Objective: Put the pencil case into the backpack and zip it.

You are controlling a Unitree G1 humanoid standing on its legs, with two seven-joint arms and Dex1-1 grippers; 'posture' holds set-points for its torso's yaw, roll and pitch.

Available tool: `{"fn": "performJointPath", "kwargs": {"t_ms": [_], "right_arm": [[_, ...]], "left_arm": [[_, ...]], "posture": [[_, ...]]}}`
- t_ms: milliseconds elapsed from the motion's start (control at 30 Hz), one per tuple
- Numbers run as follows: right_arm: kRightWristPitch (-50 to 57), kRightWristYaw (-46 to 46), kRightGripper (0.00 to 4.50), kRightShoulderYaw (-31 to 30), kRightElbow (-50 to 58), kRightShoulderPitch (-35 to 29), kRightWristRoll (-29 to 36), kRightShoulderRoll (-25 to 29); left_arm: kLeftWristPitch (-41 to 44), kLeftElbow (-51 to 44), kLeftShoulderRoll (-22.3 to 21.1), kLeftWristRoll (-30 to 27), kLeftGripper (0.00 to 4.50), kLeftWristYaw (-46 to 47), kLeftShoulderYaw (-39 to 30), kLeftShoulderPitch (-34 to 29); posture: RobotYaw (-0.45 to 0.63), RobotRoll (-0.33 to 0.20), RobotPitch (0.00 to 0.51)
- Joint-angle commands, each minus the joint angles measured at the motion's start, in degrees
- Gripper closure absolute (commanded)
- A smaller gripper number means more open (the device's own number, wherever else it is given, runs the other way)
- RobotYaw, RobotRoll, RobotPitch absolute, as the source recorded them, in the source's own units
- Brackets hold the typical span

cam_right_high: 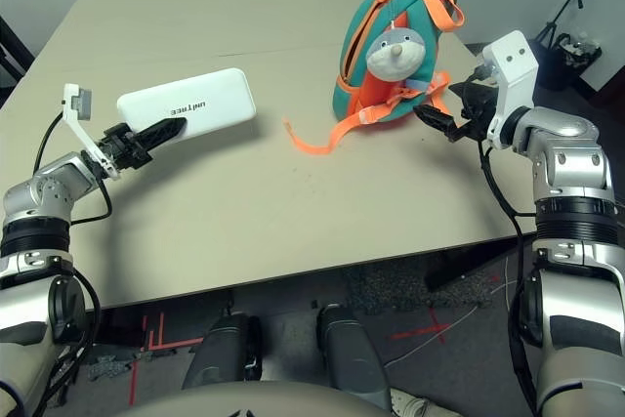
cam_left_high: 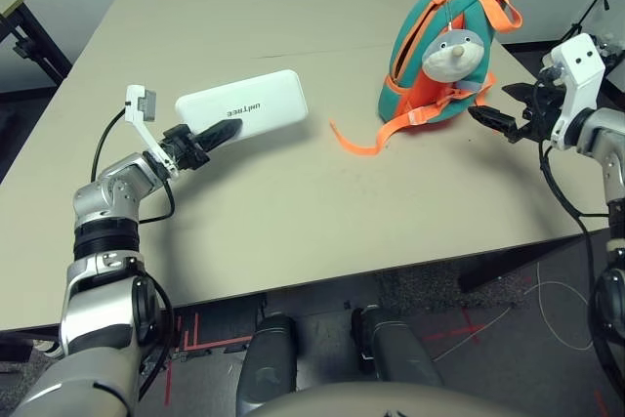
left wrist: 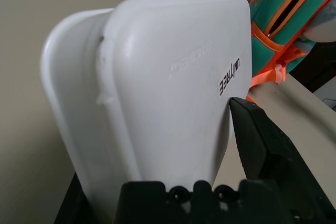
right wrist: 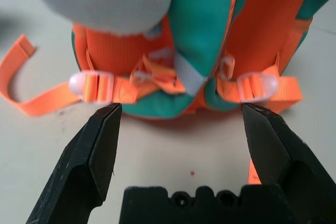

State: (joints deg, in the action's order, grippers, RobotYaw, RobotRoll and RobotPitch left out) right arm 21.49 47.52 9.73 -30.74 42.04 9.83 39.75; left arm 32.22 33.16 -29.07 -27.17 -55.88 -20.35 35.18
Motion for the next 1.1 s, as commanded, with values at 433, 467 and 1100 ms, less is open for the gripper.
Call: {"fn": "performJointPath", "kwargs": {"t_ms": [433, 467, 1100], "right_arm": [[-18.2, -7.1, 0.0, -4.4, -31.0, 14.9, -6.7, -6.3], [-19.3, -7.9, 0.0, -4.2, -32.5, 15.4, -6.9, -6.6], [-23.1, -6.6, 0.31, -1.0, -33.3, 17.4, -3.5, -7.8]], "left_arm": [[-3.3, -4.7, 1.1, -2.6, 1.33, 1.8, -0.8, -1.8], [-3.3, -5.1, 1.2, -2.8, 1.33, 2.0, -0.9, -2.0], [-4.6, -5.8, 2.5, -4.3, 1.33, 4.3, -1.2, -1.1]], "posture": [[-0.03, 0.0, 0.051], [-0.03, 0.0, 0.053], [-0.05, 0.0, 0.063]]}}
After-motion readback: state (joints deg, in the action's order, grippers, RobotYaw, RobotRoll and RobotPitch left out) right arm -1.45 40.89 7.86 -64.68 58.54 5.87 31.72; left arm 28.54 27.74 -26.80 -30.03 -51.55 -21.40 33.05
